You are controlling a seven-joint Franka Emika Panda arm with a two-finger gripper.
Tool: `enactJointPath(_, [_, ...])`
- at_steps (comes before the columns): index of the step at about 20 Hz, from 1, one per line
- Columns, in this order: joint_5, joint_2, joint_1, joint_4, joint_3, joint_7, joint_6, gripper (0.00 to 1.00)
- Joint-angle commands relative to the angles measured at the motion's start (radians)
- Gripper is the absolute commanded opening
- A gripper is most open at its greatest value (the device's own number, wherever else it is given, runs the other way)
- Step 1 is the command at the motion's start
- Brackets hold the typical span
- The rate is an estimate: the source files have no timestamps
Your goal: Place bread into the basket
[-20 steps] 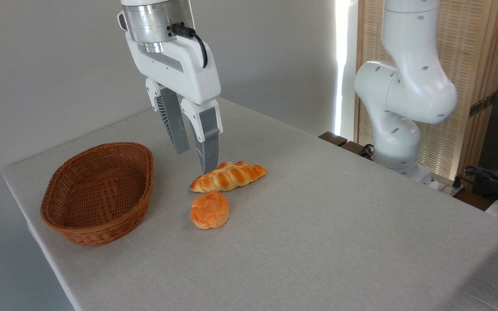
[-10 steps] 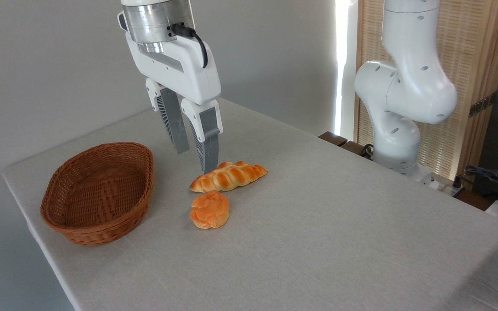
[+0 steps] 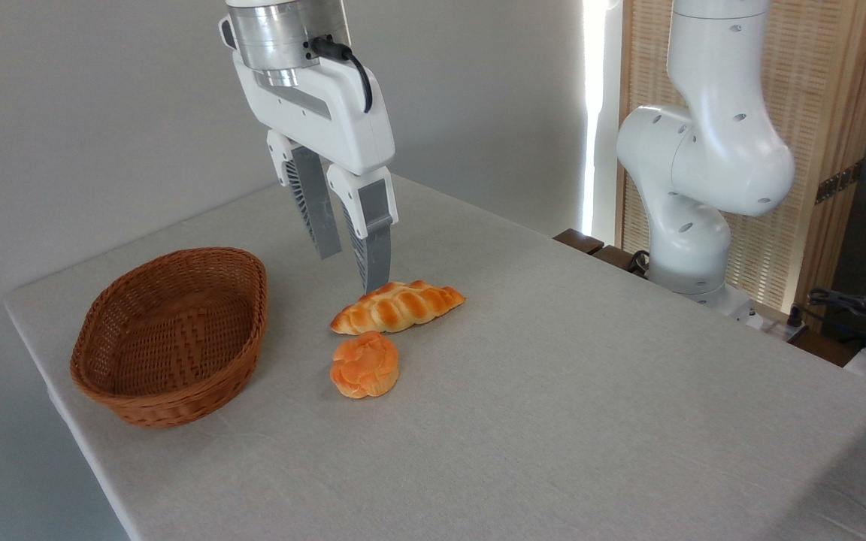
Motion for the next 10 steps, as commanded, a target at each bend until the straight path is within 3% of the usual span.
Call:
enactJointPath(1, [-0.018, -0.072, -0.052, -0.120, 0.013, 0.006, 0.073, 1.00])
enactJointPath(5, [-0.018, -0.152, -0.103, -0.281, 0.013, 0.013, 0.227, 1.00])
enactJointPath(7, [-0.013, -0.153, -0.152, -0.315, 0.013, 0.046, 0.245, 1.00])
enactJointPath(10, [-0.005, -0.149, -0.172, -0.360, 0.013, 0.114, 0.271, 1.00])
